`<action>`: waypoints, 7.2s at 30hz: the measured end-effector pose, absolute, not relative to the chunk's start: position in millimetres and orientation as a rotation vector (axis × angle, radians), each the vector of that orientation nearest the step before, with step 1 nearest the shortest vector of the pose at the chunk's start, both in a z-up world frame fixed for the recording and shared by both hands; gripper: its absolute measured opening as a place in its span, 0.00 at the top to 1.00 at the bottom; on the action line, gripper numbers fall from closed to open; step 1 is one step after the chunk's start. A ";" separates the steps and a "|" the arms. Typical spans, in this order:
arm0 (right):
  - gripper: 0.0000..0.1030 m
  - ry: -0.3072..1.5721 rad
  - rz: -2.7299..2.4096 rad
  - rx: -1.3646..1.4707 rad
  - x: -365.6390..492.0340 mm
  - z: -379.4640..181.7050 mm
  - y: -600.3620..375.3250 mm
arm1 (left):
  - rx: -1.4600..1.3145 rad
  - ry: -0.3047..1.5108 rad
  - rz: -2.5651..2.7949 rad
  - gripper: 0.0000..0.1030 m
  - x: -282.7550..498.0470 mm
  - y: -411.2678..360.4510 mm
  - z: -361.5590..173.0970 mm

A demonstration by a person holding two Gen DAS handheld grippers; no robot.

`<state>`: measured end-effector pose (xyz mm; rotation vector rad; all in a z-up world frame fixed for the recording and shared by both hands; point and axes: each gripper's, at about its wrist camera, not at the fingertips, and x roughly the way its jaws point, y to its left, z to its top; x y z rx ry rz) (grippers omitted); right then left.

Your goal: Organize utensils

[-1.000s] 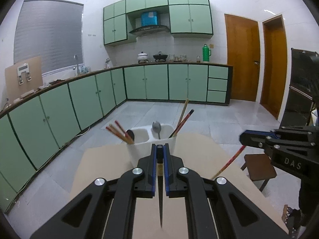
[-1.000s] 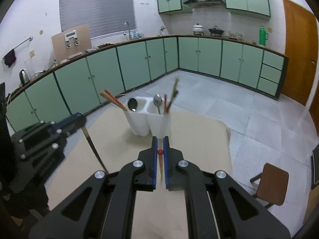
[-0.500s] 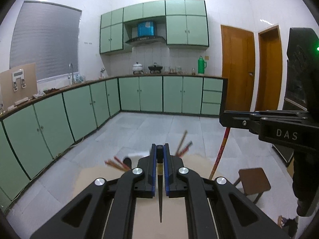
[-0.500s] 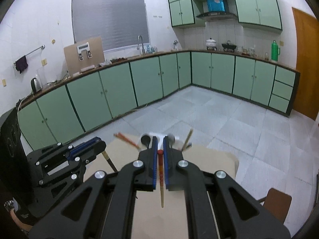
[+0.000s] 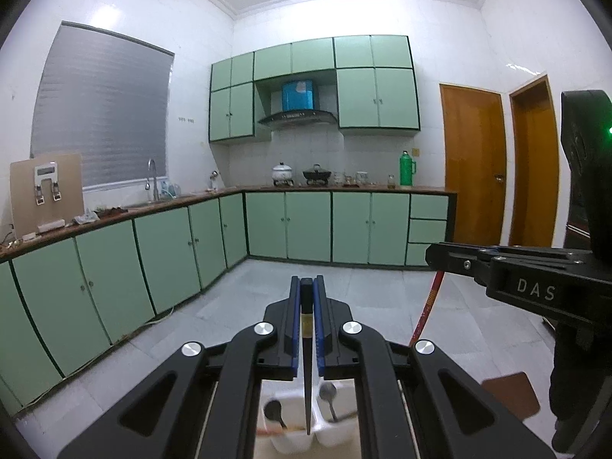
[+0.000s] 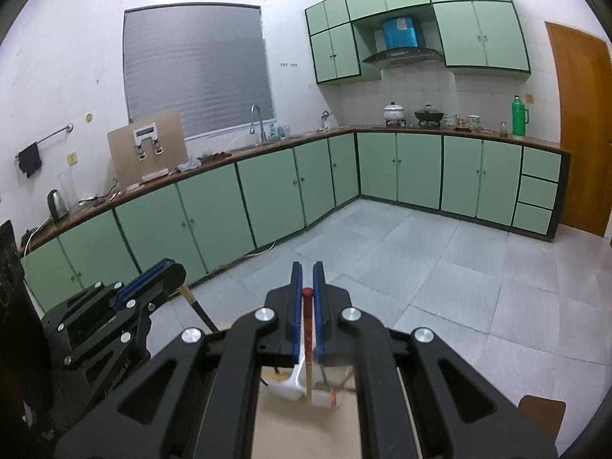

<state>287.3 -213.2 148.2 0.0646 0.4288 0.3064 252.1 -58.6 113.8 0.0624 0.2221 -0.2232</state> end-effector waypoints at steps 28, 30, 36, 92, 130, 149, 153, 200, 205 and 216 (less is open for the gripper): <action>0.95 0.596 0.277 0.011 360.4 18.8 -183.8 | 0.036 0.441 -0.180 0.93 347.3 -42.2 -2.8; 0.95 0.604 0.278 0.007 358.1 12.7 -182.4 | 0.037 0.459 -0.180 0.92 347.0 -41.0 -9.2; 0.90 0.616 0.271 -0.006 350.8 11.2 -180.5 | 0.041 0.486 -0.178 0.92 344.4 -38.2 -16.0; 0.05 0.453 0.260 0.066 26.0 41.0 -222.4 | 0.006 0.397 -0.110 0.06 44.2 -12.9 24.5; 0.05 0.391 0.238 0.019 3.7 60.0 -211.0 | -0.003 0.320 -0.111 0.06 1.0 -8.1 47.2; 0.05 0.396 0.242 0.021 5.7 57.7 -209.9 | -0.003 0.325 -0.110 0.06 1.7 -5.5 49.3; 0.05 0.399 0.244 0.022 7.7 56.6 -211.1 | -0.002 0.328 -0.111 0.06 1.4 -4.9 49.0; 0.05 0.403 0.244 0.021 7.8 56.1 -209.3 | -0.004 0.336 -0.108 0.06 2.3 -5.8 46.7; 0.05 0.403 0.244 0.021 8.2 56.7 -209.6 | -0.005 0.337 -0.108 0.06 2.6 -6.0 46.2; 0.05 0.403 0.243 0.022 8.2 57.3 -209.6 | -0.005 0.339 -0.108 0.06 2.7 -6.6 45.5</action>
